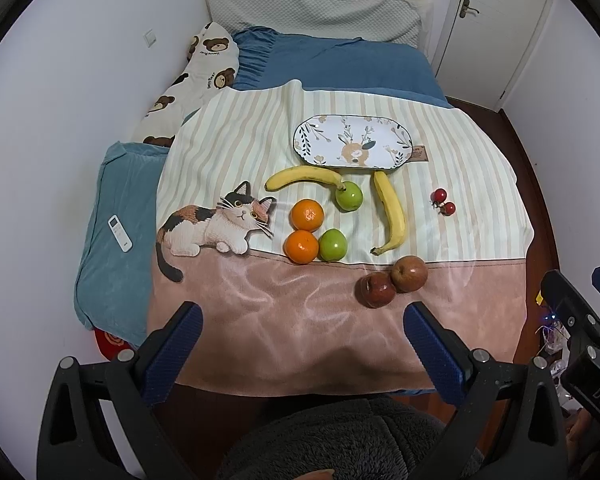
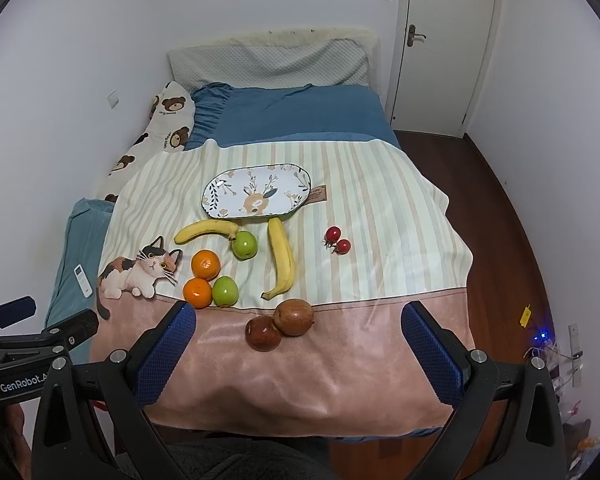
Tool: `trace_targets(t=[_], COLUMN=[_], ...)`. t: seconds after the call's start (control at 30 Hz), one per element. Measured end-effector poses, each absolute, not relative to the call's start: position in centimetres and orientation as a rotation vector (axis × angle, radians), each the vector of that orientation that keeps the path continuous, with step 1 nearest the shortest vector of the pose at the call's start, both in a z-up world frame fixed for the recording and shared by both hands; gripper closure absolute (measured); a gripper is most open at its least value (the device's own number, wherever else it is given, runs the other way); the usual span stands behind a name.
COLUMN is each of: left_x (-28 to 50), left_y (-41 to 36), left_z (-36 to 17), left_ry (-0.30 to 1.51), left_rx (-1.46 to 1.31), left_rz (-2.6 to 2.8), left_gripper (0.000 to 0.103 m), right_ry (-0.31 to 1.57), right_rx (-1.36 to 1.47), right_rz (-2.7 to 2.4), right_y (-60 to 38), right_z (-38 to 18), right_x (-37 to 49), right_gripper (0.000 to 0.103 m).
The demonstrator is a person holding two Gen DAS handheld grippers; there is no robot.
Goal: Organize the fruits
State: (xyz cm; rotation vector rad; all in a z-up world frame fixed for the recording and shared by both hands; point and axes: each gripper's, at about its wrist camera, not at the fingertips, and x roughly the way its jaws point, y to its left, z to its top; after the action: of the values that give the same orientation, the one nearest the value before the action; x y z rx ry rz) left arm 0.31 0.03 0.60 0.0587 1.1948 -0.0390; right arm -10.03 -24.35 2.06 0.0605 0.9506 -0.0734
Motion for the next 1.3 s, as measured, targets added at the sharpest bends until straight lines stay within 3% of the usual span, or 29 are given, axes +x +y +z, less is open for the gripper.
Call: trace_targets(t=[1.3], left_x=[1.6], left_y=[0.1], left_z=[1.0], left_ry=[1.198], left_rx=[0.061], left_rz=[-0.042], left_gripper=[0.000], right_ry=[0.964], right_rx=[0.076], right_rz=[-0.069], right_y=[-23.3], right_z=[1.5], right_x=[-9.1], right_gripper=[0.000])
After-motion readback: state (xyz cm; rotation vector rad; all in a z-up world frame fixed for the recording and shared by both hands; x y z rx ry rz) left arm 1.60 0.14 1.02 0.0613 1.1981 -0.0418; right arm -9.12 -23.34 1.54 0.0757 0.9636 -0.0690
